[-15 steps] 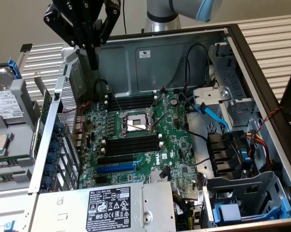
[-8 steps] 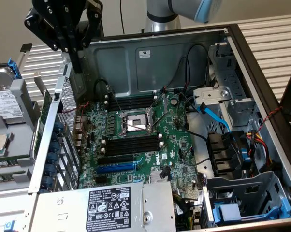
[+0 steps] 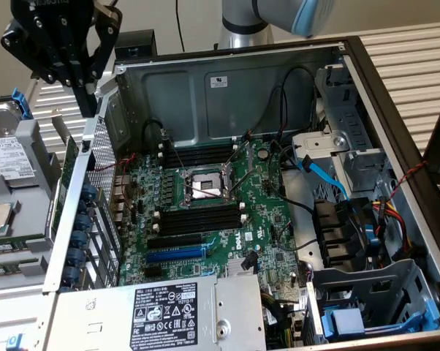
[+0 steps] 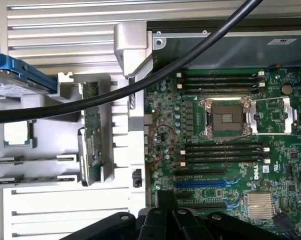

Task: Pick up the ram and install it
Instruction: 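Reach for the ram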

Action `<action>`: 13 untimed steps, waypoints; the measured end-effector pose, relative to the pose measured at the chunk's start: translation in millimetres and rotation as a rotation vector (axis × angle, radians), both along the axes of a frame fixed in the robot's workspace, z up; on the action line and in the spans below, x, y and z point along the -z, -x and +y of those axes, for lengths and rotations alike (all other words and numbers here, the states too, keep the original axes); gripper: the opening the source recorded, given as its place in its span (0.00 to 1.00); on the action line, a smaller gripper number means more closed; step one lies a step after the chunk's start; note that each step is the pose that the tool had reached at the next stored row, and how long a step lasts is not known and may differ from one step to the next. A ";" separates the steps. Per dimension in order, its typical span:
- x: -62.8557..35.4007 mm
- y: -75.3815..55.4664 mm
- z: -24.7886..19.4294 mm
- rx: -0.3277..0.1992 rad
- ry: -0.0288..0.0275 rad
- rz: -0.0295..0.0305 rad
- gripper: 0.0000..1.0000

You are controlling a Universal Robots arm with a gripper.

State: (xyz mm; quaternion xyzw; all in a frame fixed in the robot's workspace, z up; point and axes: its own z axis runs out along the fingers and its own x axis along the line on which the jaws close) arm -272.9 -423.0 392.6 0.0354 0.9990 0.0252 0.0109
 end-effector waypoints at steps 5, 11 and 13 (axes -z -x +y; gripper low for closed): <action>0.0 22.9 -2.8 0.000 -0.0004 0.0000 0.11; 0.0 50.0 -3.6 0.000 -0.0005 0.0004 0.11; 0.1 59.1 -3.5 0.000 -0.0005 0.0010 0.11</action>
